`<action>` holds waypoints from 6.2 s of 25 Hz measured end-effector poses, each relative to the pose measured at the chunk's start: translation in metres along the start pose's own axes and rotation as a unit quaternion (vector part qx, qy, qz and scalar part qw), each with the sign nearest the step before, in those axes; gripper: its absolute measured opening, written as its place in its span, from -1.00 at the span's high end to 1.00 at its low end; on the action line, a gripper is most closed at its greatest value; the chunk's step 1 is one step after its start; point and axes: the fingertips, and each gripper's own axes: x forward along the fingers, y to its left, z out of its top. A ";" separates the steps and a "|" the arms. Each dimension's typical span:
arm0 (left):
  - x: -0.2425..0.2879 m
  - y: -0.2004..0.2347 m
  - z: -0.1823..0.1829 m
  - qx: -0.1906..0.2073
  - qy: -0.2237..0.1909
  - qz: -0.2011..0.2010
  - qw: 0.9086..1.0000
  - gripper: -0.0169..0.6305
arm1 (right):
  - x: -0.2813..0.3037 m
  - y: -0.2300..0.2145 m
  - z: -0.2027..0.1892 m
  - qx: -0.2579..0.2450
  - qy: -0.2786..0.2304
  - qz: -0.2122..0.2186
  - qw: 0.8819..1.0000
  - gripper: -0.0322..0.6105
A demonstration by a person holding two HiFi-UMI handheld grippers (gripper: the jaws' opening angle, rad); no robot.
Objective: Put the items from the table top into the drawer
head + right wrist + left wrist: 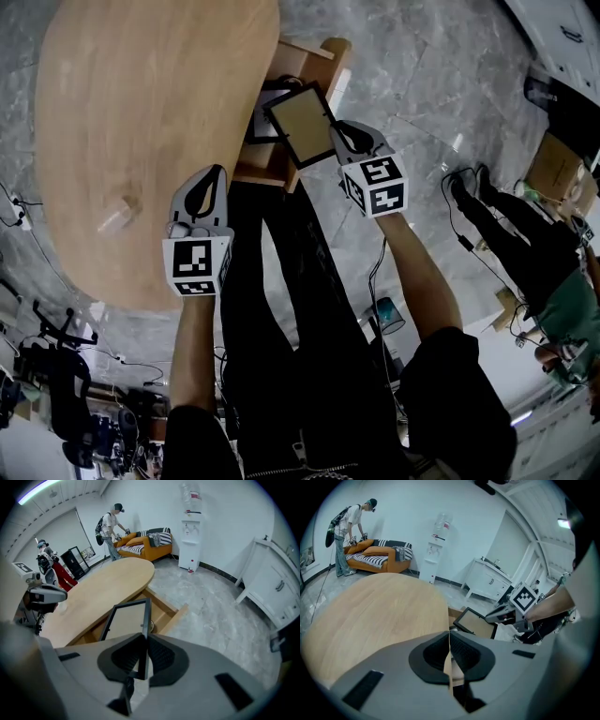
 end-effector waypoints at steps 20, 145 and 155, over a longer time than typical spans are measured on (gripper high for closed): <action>0.006 0.012 -0.005 -0.020 0.013 0.012 1.000 0.90 | 0.072 -0.037 0.023 -0.167 0.094 -0.003 0.981 0.74; -0.247 0.115 -0.227 -0.389 -0.180 0.232 0.873 0.59 | 0.092 0.527 0.042 -0.878 0.179 0.259 0.359 0.47; -0.253 0.100 -0.253 -0.405 -0.186 0.244 0.861 0.59 | 0.095 0.520 0.031 -0.874 0.238 0.246 0.347 0.81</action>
